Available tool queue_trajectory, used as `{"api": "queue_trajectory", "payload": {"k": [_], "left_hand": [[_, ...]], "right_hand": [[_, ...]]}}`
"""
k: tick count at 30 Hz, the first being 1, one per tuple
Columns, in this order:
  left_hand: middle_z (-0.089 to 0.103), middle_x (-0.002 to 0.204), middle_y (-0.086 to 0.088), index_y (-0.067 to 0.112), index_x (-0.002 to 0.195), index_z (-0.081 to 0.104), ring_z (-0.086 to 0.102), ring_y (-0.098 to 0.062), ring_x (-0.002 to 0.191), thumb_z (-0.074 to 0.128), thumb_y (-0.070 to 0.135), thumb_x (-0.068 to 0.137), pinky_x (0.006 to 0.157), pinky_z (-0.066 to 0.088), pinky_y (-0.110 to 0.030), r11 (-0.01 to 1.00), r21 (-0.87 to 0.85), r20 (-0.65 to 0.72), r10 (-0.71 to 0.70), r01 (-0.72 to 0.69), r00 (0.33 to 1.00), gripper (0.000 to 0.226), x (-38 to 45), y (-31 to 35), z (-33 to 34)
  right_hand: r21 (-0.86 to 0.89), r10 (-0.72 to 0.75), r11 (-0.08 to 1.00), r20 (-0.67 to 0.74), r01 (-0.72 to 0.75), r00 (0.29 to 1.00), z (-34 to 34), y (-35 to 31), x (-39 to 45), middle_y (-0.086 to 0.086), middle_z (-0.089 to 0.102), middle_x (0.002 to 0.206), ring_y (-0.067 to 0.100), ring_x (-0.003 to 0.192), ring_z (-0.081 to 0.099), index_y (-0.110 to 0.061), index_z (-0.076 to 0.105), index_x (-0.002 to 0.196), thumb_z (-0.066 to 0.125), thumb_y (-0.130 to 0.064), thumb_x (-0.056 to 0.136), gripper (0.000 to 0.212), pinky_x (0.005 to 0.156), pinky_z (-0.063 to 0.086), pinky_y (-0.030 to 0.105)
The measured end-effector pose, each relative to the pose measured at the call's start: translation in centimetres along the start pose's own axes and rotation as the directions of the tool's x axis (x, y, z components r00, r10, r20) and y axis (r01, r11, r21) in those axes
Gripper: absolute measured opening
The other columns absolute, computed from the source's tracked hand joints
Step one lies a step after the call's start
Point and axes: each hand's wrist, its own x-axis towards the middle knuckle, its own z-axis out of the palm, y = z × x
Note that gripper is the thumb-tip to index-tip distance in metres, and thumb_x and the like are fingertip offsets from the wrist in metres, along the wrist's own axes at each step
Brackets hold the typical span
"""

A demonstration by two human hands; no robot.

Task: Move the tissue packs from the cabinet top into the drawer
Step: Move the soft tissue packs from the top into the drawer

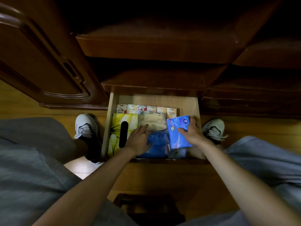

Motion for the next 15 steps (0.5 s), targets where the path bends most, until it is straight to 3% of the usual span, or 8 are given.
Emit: {"api": "queue_trajectory", "payload": {"k": [3, 4, 5, 7, 11, 13, 15], "left_hand": [[0.039, 0.158, -0.003, 0.024, 0.147, 0.047, 0.042, -0.029, 0.140, 0.057, 0.049, 0.097, 0.108, 0.045, -0.047, 0.958, -0.280, -0.096, -0.091, 0.061, 0.991, 0.057, 0.0, 0.5, -1.4], [0.051, 0.147, -0.001, 0.025, 0.144, 0.050, 0.054, -0.025, 0.128, 0.059, 0.058, 0.093, 0.098, 0.053, -0.044, 0.875, -0.473, -0.094, -0.161, 0.098, 0.982, 0.061, 0.1, 0.8, -2.2], [0.058, 0.136, 0.001, 0.027, 0.141, 0.050, 0.061, -0.021, 0.116, 0.062, 0.068, 0.085, 0.090, 0.057, -0.040, 0.724, -0.676, -0.046, -0.227, 0.137, 0.973, 0.070, 0.1, 1.3, -3.3], [0.063, 0.124, 0.001, 0.031, 0.138, 0.046, 0.067, -0.018, 0.104, 0.072, 0.075, 0.069, 0.086, 0.060, -0.039, 0.439, -0.877, 0.073, -0.275, 0.193, 0.959, 0.086, 0.2, 1.6, -5.3], [0.064, 0.123, -0.013, 0.019, 0.139, 0.048, 0.067, -0.030, 0.107, 0.081, 0.048, 0.078, 0.079, 0.063, -0.049, 0.216, -0.944, 0.139, -0.423, 0.248, 0.896, 0.075, 0.8, -0.1, -6.8], [0.065, 0.120, -0.015, 0.008, 0.132, 0.057, 0.067, -0.029, 0.100, 0.076, 0.050, 0.082, 0.065, 0.064, -0.039, 0.116, -0.963, 0.150, -0.517, 0.242, 0.843, 0.067, 0.5, -1.3, -6.6], [0.068, 0.110, -0.010, 0.012, 0.125, 0.063, 0.067, -0.025, 0.093, 0.063, 0.071, 0.079, 0.063, 0.060, -0.034, 0.253, -0.919, 0.101, -0.595, 0.304, 0.798, 0.074, -0.1, -2.2, -6.7]], "right_hand": [[0.178, 0.014, 0.984, -0.068, -0.002, 0.998, -0.4, -0.9, 1.0, 0.001, 0.050, 0.124, 0.027, 0.111, 0.061, -0.010, 0.035, 0.146, 0.068, -0.032, 0.095, 0.065, 0.086, 0.052, 0.035], [0.330, 0.042, 0.944, -0.046, -0.024, 0.998, -0.3, -1.7, 1.2, 0.003, 0.058, 0.127, 0.027, 0.111, 0.064, -0.010, 0.040, 0.143, 0.070, -0.034, 0.094, 0.063, 0.092, 0.055, 0.040], [0.476, 0.063, 0.878, -0.001, -0.055, 0.998, 0.1, -2.7, 1.3, 0.006, 0.064, 0.128, 0.026, 0.110, 0.068, -0.011, 0.046, 0.141, 0.071, -0.035, 0.093, 0.059, 0.097, 0.055, 0.046], [0.616, 0.044, 0.781, 0.107, -0.101, 0.993, 1.3, -5.5, 1.0, 0.005, 0.072, 0.121, 0.024, 0.105, 0.072, -0.019, 0.057, 0.131, 0.073, -0.040, 0.090, 0.048, 0.098, 0.056, 0.050], [0.509, -0.011, 0.840, 0.361, -0.187, 0.933, 4.2, -10.7, -0.5, -0.006, 0.070, 0.113, 0.022, 0.102, 0.069, -0.033, 0.053, 0.130, 0.075, -0.051, 0.083, 0.054, 0.083, 0.059, 0.047], [0.437, -0.005, 0.856, 0.541, -0.276, 0.841, 5.3, -11.9, -1.0, 0.006, 0.070, 0.116, 0.028, 0.108, 0.068, -0.028, 0.059, 0.127, 0.073, -0.051, 0.084, 0.050, 0.086, 0.060, 0.048], [0.462, -0.031, 0.825, 0.612, -0.326, 0.790, 6.0, -12.7, -1.0, 0.016, 0.070, 0.118, 0.033, 0.111, 0.068, -0.022, 0.062, 0.126, 0.068, -0.044, 0.091, 0.042, 0.093, 0.058, 0.050]]}}
